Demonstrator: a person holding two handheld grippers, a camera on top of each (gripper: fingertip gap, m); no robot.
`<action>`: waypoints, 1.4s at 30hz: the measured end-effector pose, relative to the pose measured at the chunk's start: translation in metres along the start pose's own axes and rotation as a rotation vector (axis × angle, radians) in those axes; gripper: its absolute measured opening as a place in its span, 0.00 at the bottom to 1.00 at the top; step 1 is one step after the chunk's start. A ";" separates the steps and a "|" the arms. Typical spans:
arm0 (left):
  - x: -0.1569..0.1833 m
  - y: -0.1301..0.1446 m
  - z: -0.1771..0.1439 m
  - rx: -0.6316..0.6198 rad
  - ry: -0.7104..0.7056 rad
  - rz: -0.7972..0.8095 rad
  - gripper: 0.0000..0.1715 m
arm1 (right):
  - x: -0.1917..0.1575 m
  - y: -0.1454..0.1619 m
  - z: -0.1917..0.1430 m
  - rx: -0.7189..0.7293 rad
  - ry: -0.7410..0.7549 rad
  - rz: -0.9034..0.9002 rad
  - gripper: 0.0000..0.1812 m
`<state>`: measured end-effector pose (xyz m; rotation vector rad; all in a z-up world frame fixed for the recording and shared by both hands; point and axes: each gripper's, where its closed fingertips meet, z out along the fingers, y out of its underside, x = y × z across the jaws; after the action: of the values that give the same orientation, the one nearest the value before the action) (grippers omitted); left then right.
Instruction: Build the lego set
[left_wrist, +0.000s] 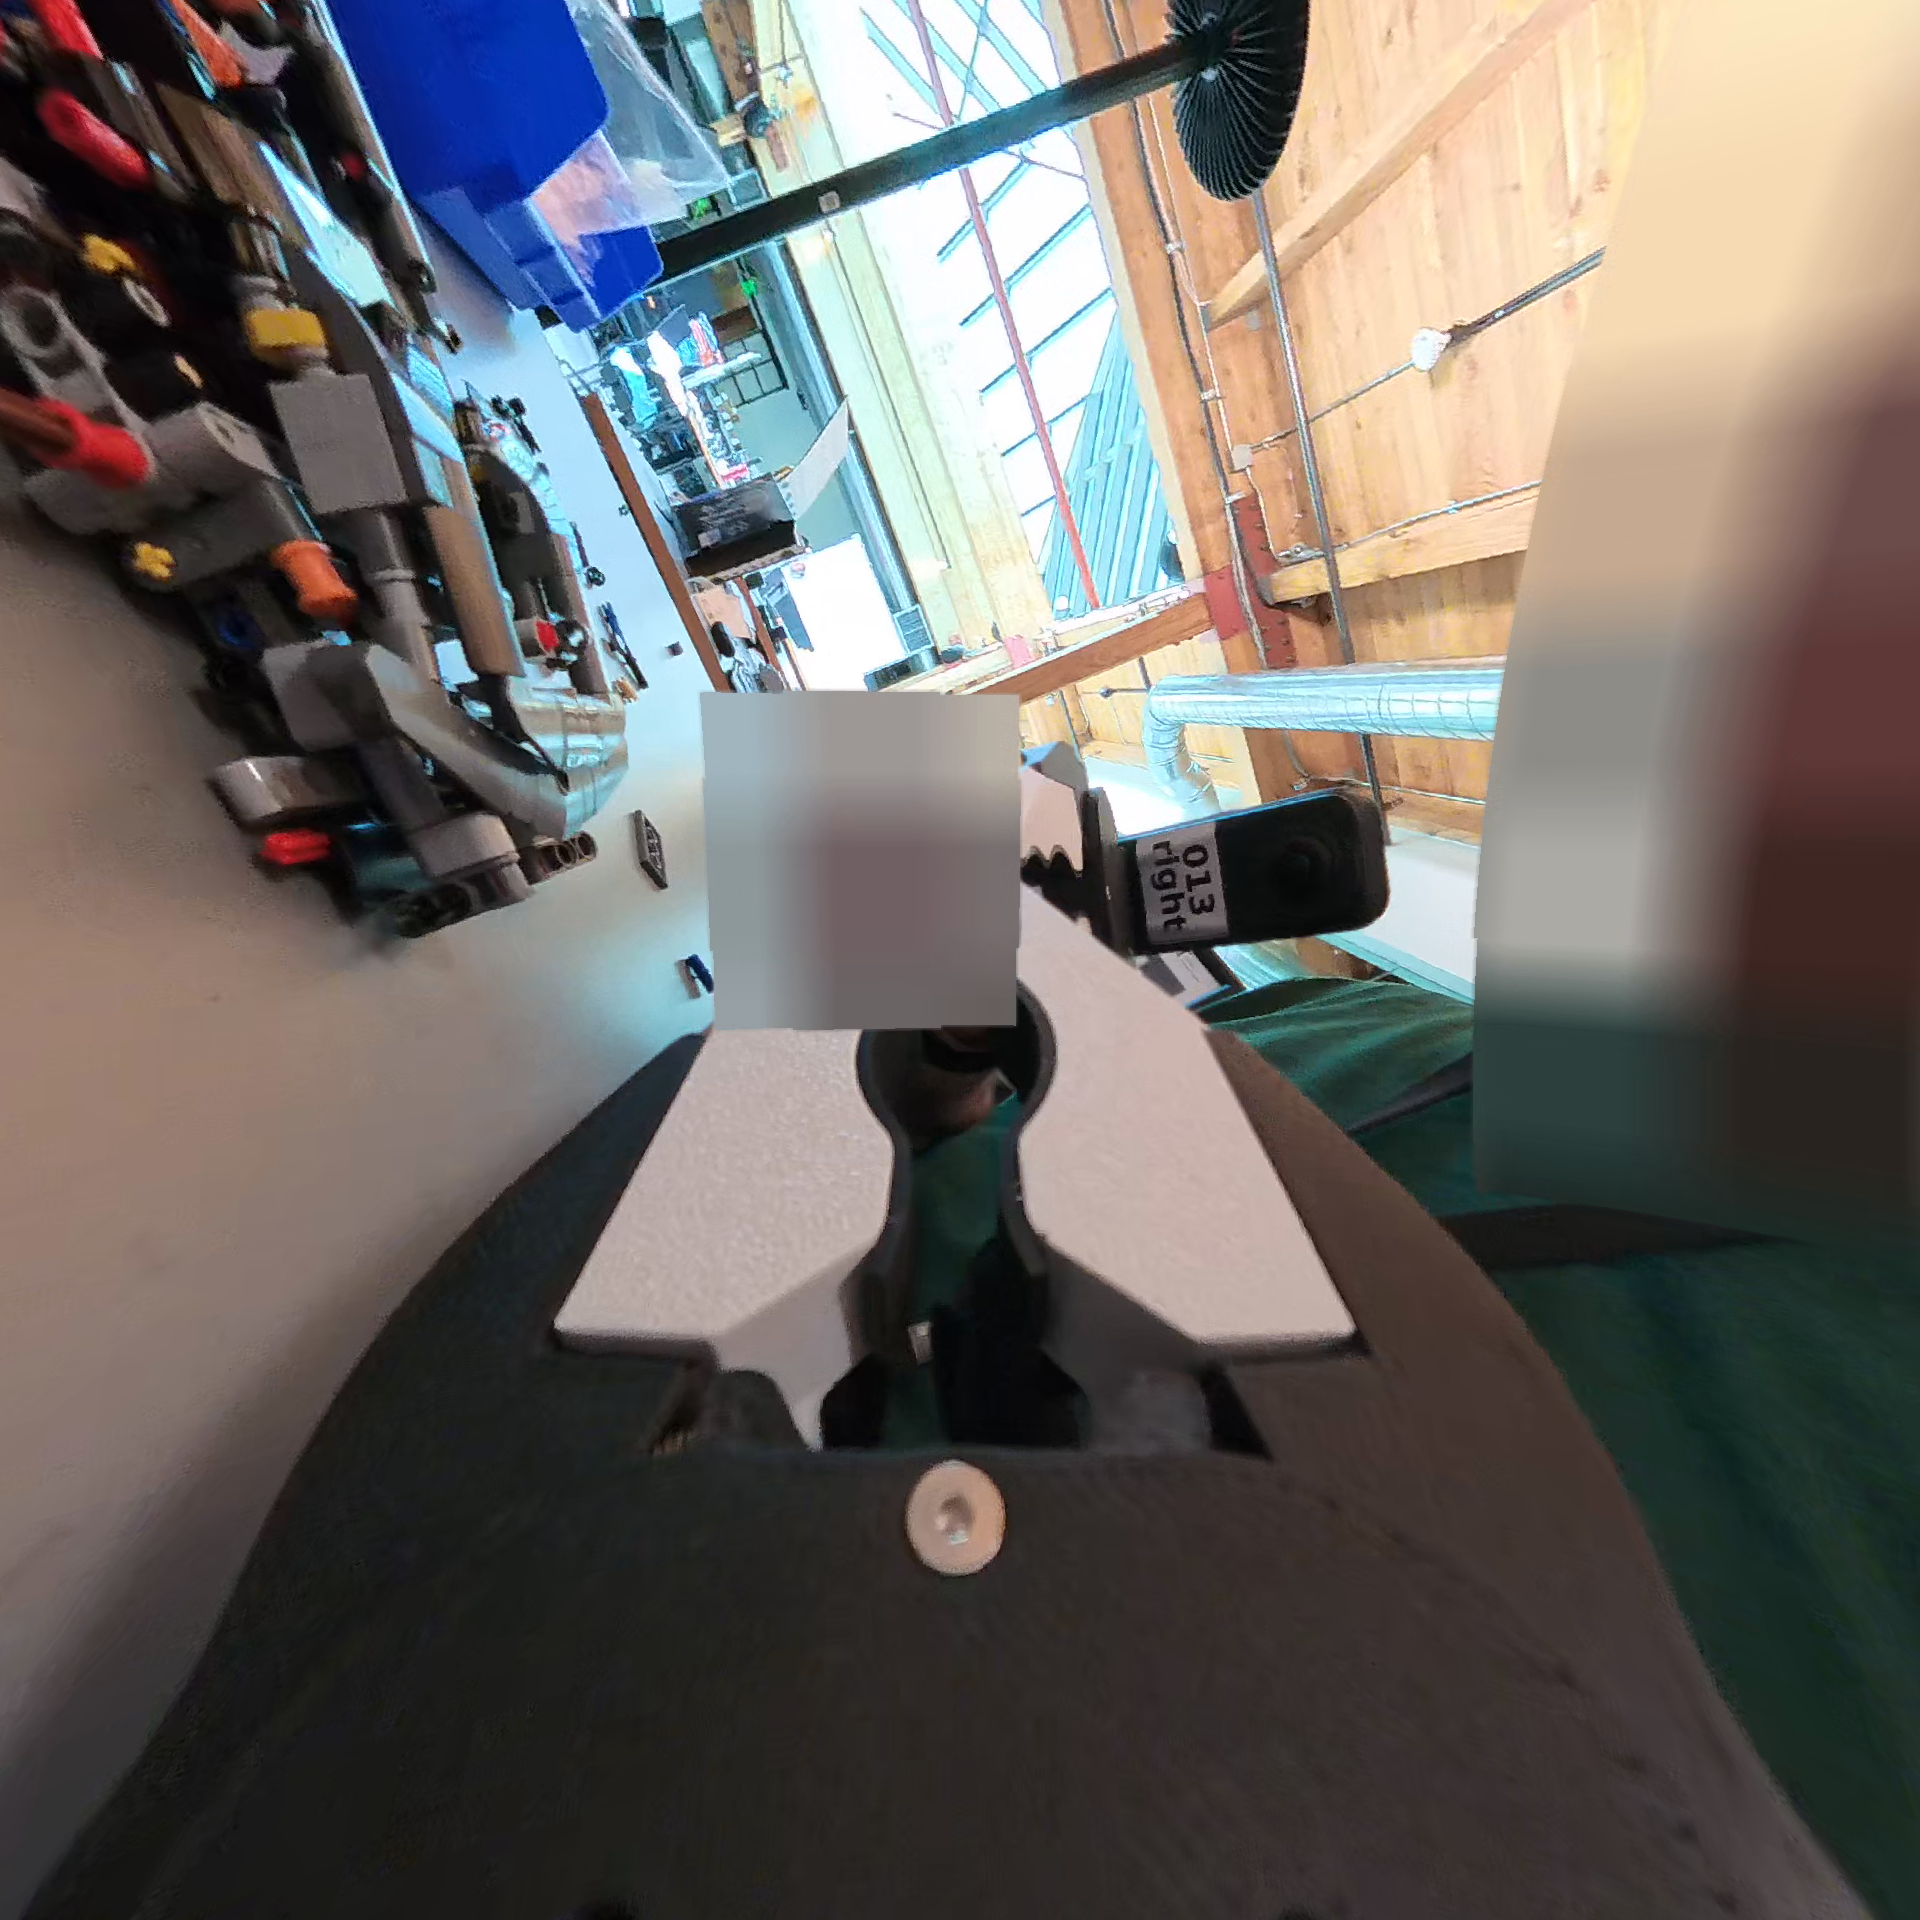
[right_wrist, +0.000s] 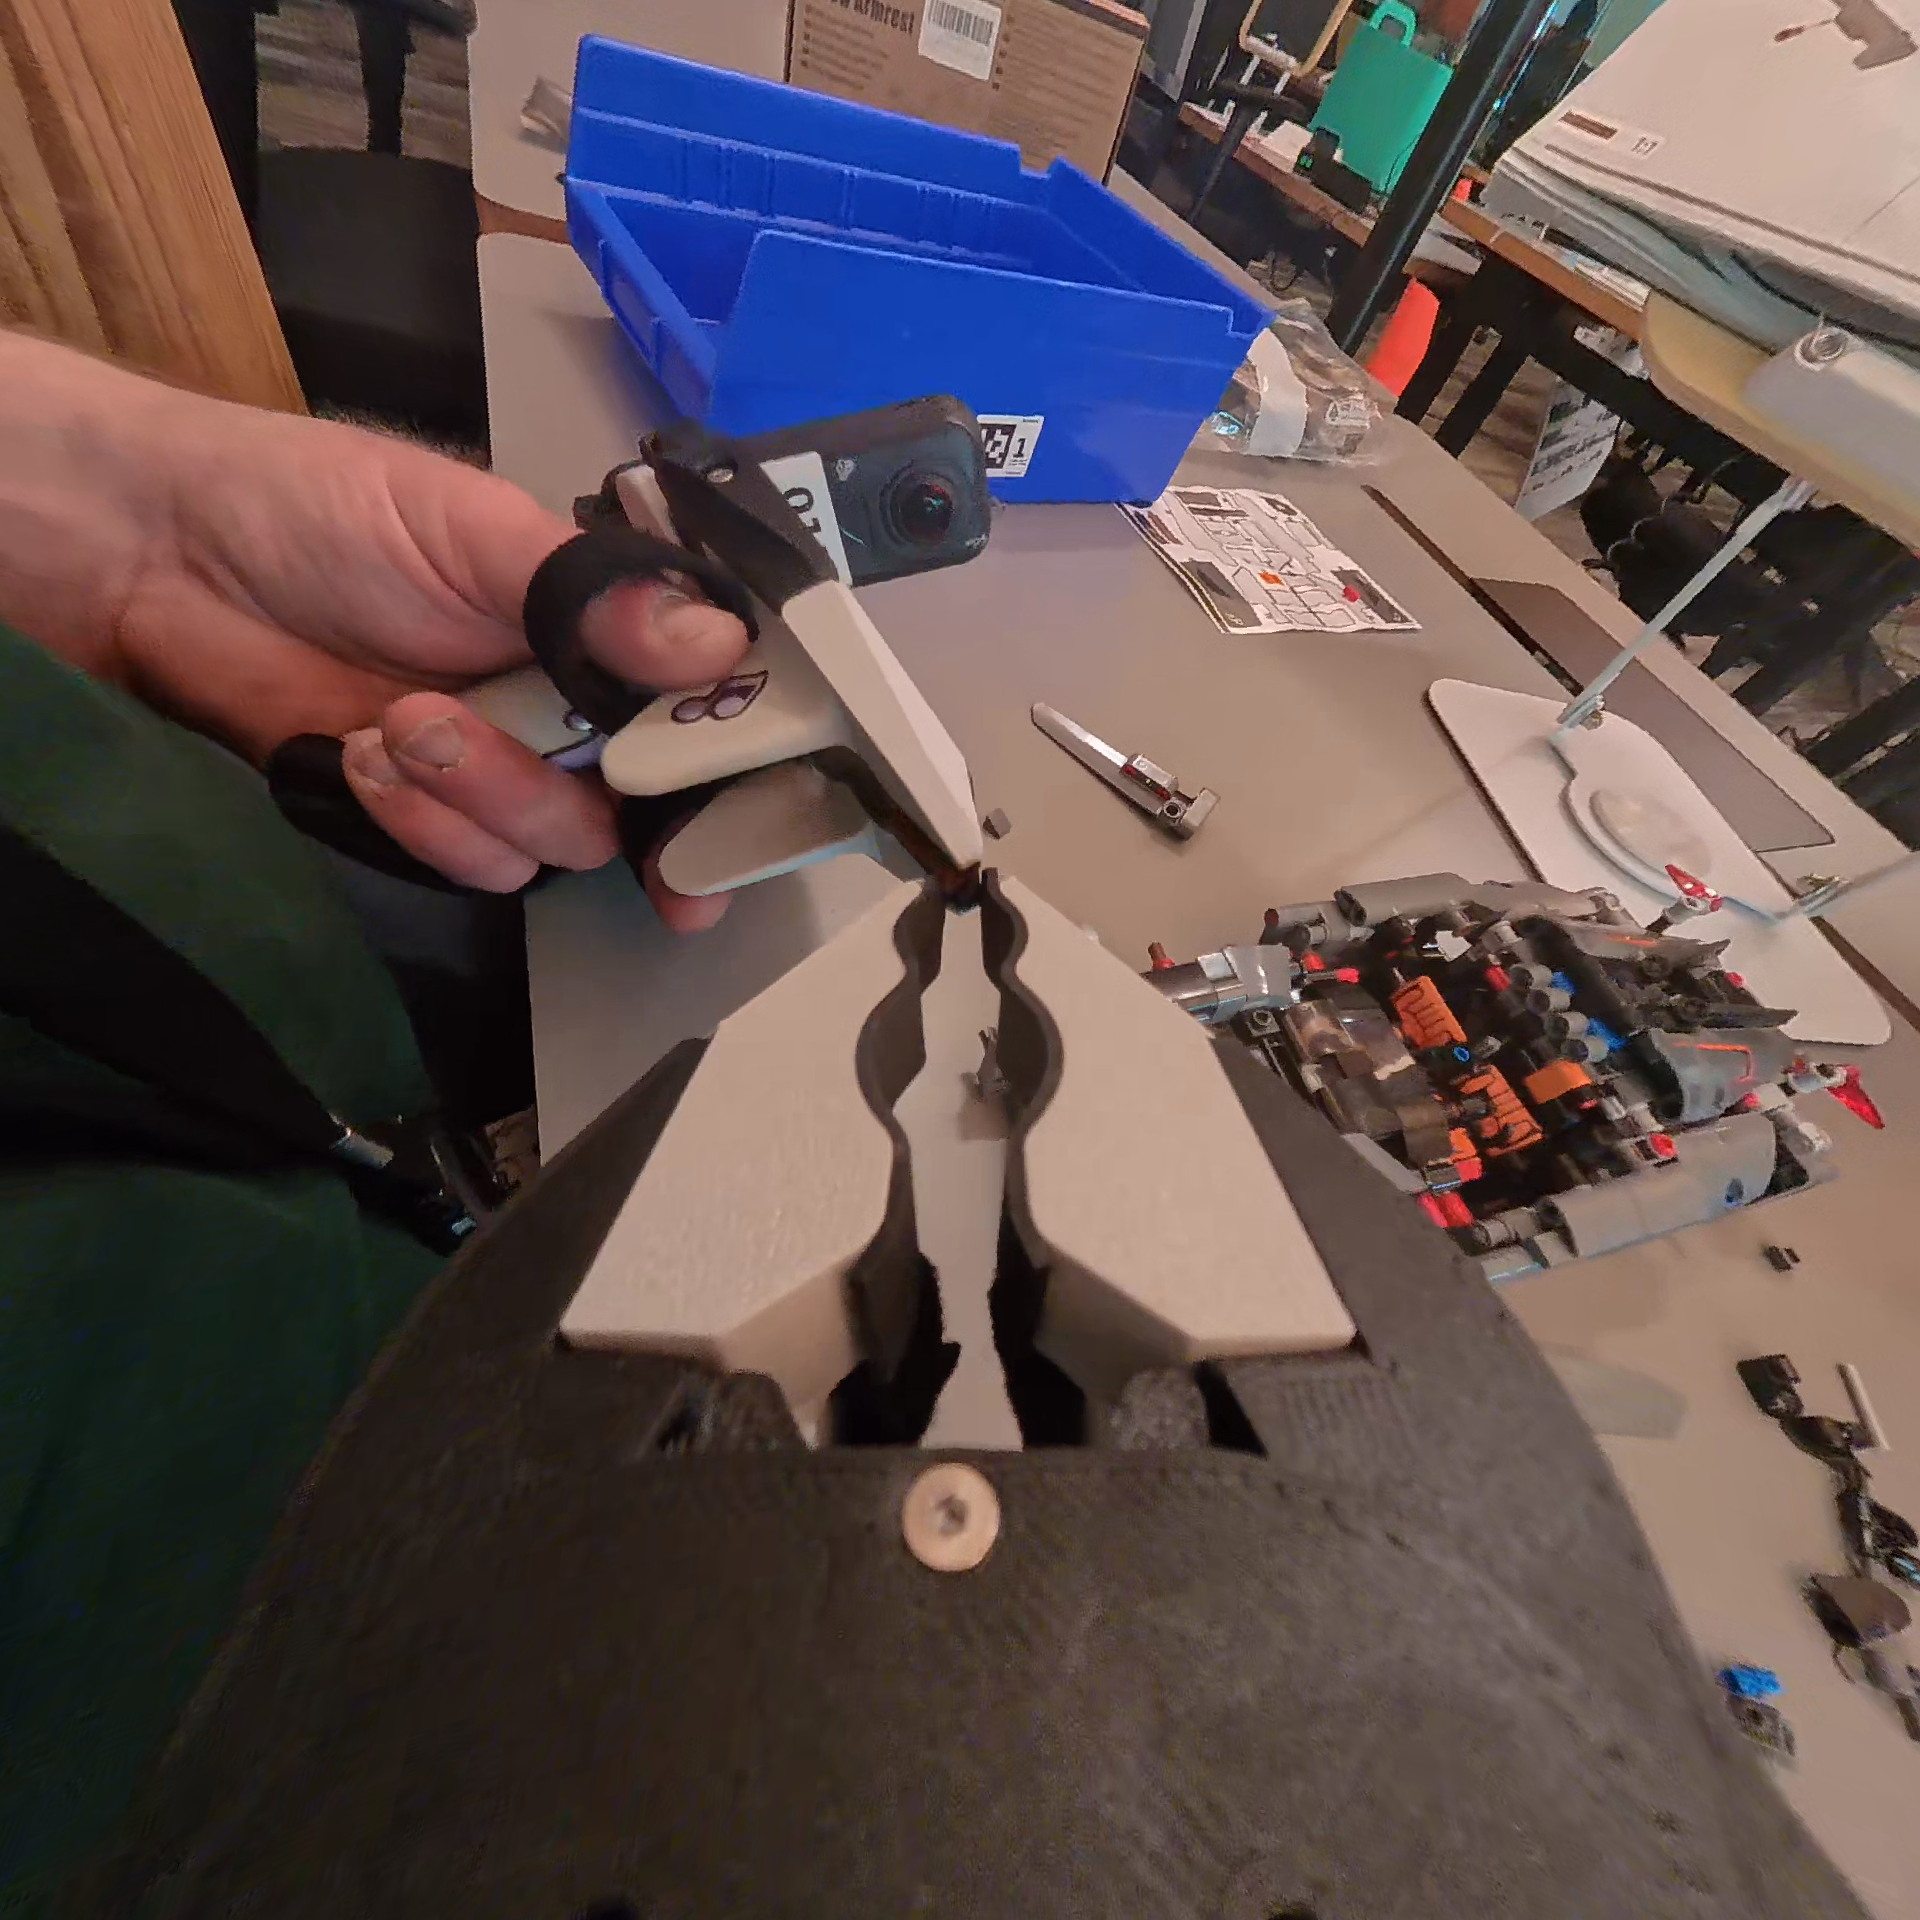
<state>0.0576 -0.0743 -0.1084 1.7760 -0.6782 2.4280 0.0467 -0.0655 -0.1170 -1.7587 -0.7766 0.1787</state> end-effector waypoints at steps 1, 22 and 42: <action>0.000 -0.001 -0.001 -0.007 -0.005 0.006 0.02 | 0.000 0.000 0.001 0.001 -0.007 0.009 0.03; -0.003 -0.014 0.001 -0.008 0.020 -0.023 0.05 | 0.011 -0.011 0.006 0.043 -0.033 -0.005 0.03; 0.004 -0.040 -0.028 -0.017 -0.078 0.140 0.11 | -0.009 0.009 0.003 -0.068 -0.293 0.050 0.09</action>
<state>0.0433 -0.0289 -0.0992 1.8857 -0.8563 2.4417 0.0421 -0.0689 -0.1285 -1.8399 -0.9583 0.4561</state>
